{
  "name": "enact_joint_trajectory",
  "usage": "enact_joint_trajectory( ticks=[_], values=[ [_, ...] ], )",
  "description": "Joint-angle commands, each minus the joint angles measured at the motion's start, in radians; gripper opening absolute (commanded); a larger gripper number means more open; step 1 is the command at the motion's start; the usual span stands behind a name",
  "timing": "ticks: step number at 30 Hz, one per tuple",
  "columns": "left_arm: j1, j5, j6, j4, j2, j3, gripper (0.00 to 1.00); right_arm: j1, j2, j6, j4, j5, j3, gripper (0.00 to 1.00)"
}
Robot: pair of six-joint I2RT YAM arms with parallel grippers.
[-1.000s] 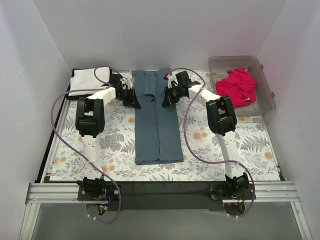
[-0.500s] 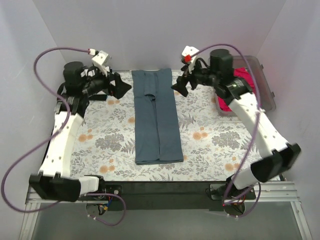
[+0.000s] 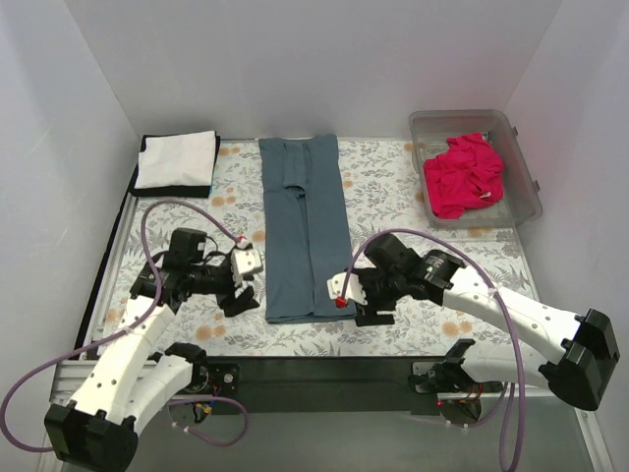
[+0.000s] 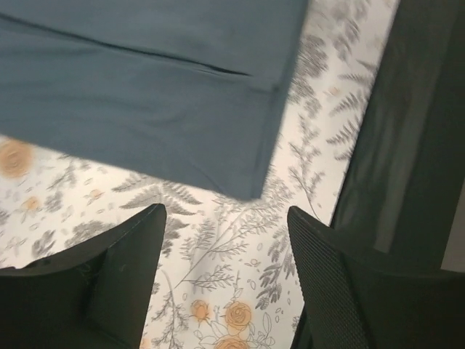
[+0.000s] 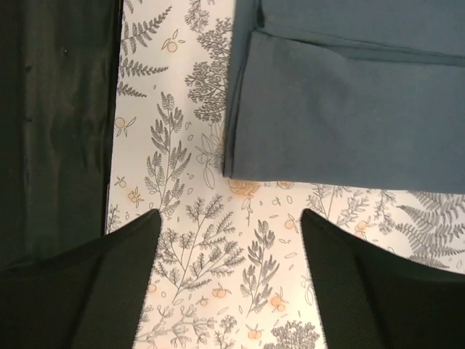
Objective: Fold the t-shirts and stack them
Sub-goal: Fold the tshirt
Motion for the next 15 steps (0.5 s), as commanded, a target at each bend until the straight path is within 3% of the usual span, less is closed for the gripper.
enact_joint_trajectory(
  ticks=[1, 7, 15],
  values=[
    [-0.075, 0.010, 0.248, -0.047, -0.087, -0.117, 0.65, 0.029, -0.074, -0.042, 0.100, 0.035, -0.100, 0.79],
    [-0.276, -0.117, 0.203, 0.129, -0.104, -0.294, 0.56, 0.067, -0.147, -0.153, 0.370, 0.044, -0.328, 0.62],
    [-0.322, -0.162, 0.193, 0.232, -0.091, -0.366, 0.52, 0.071, -0.091, -0.197, 0.492, -0.016, -0.417, 0.52]
  ],
)
